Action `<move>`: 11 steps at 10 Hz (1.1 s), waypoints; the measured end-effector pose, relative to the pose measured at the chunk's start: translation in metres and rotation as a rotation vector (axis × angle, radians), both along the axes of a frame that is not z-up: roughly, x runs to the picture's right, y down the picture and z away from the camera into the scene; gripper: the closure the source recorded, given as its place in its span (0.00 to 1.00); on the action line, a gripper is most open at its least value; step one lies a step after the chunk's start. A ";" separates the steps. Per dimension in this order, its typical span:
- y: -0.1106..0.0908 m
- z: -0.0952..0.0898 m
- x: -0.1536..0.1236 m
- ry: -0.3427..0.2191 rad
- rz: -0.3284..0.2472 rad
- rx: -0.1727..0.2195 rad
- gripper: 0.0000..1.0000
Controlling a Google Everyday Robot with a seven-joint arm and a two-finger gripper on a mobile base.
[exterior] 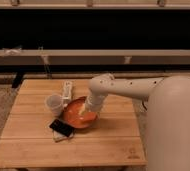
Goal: Push the ceramic bowl across the table
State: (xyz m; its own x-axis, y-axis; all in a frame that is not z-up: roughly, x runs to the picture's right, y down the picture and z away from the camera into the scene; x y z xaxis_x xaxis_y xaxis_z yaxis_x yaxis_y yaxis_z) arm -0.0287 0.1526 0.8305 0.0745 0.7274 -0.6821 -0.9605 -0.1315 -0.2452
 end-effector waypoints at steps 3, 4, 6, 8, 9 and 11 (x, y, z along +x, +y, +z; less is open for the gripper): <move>-0.006 -0.001 -0.020 -0.045 -0.011 0.014 0.30; -0.007 -0.002 -0.026 -0.060 -0.015 0.018 0.30; -0.009 -0.003 -0.039 -0.088 -0.023 0.026 0.30; -0.011 -0.005 -0.049 -0.110 -0.031 0.031 0.30; -0.011 -0.006 -0.053 -0.120 -0.034 0.033 0.30; -0.011 -0.009 -0.063 -0.142 -0.042 0.036 0.30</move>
State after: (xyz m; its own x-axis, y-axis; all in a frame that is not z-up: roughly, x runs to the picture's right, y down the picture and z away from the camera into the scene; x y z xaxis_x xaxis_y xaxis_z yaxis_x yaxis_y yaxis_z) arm -0.0915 0.1412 0.8220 0.1992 0.7457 -0.6358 -0.9202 -0.0808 -0.3830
